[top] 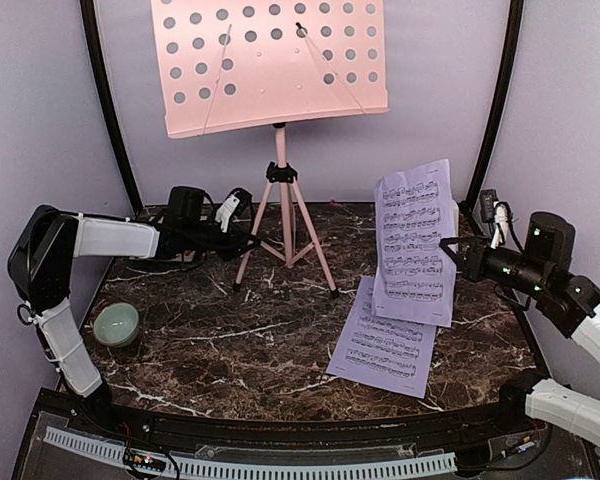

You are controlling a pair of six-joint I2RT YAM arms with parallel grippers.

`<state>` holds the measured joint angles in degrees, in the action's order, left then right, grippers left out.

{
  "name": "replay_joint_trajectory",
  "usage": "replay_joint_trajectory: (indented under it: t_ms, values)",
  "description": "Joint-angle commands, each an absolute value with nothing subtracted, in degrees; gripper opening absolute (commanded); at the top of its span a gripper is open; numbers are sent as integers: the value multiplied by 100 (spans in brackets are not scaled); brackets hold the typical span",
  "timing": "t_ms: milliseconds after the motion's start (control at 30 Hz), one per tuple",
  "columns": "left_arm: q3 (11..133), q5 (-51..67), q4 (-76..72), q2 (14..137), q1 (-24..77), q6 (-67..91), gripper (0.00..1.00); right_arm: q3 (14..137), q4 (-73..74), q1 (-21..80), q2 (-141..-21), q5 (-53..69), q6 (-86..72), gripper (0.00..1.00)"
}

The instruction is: Set up the instrument practice props

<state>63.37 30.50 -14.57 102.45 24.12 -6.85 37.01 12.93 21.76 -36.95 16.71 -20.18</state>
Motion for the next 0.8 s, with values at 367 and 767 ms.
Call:
replay_joint_trajectory:
  t_ms: [367, 767]
  values:
    - [5627, 3378, -648, 9098, 2873, -1006, 0, 4027, 1174, 2204, -3611, 1791, -1930, 0]
    - [5247, 3238, -962, 8520, 2882, -661, 55, 4205, 1412, 2199, -3305, 3167, -1695, 0]
